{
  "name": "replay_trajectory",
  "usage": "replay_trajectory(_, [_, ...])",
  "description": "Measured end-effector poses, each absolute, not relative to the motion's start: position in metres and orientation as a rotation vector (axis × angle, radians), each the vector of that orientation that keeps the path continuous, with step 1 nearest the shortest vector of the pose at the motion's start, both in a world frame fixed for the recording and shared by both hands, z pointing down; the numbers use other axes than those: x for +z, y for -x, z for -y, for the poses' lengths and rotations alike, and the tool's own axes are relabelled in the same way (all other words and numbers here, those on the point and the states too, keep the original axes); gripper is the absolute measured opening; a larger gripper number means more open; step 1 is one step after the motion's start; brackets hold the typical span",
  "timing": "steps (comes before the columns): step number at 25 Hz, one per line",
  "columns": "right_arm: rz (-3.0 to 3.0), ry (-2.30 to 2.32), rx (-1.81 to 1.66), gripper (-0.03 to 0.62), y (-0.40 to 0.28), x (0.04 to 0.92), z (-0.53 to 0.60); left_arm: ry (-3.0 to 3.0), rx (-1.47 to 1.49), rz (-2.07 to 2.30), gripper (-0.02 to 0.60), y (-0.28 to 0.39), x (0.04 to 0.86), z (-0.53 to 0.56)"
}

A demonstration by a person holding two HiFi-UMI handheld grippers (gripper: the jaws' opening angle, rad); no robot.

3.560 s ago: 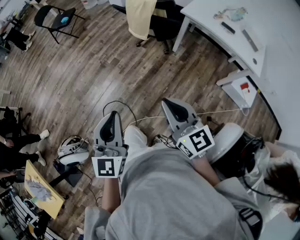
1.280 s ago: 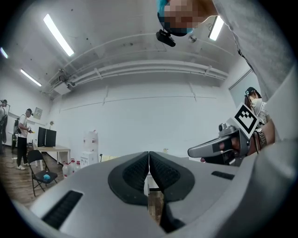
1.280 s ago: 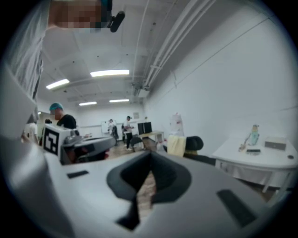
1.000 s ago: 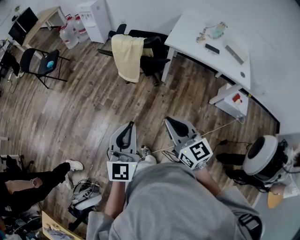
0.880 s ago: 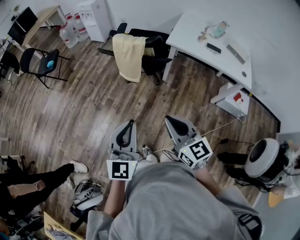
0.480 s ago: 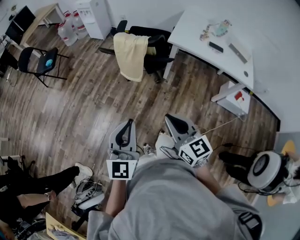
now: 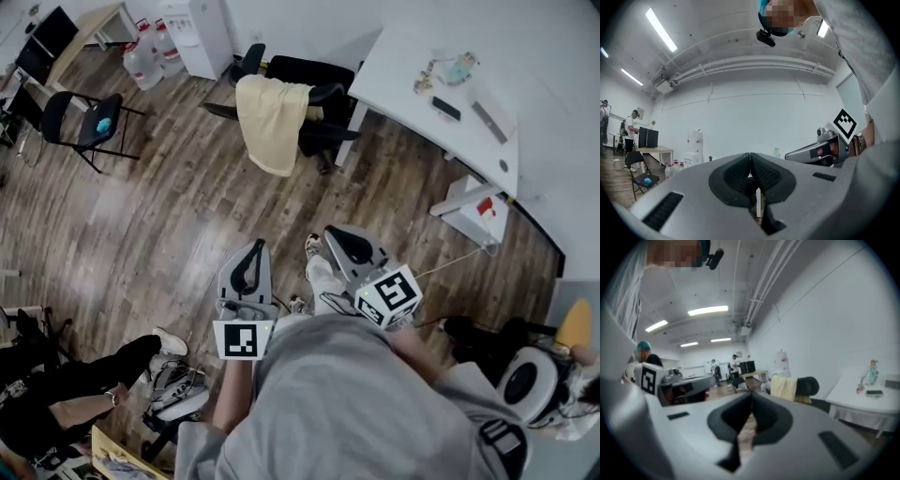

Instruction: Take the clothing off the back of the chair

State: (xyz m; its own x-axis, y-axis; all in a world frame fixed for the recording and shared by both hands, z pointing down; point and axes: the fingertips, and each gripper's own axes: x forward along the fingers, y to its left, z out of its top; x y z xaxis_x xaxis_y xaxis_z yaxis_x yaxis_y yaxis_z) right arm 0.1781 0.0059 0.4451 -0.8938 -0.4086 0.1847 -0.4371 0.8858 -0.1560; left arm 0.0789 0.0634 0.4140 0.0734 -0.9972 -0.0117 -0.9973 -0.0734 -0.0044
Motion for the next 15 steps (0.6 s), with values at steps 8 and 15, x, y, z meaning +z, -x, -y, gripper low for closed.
replay_trajectory(8, [2.905, -0.597, 0.267, 0.034, -0.142, 0.443, 0.056, 2.261, 0.009, -2.136, 0.034, -0.049, 0.410, -0.006])
replay_trajectory(15, [2.898, -0.522, 0.226, 0.034, -0.115, 0.442, 0.112, 2.226, 0.015, -2.168, 0.035, -0.032, 0.407, 0.046])
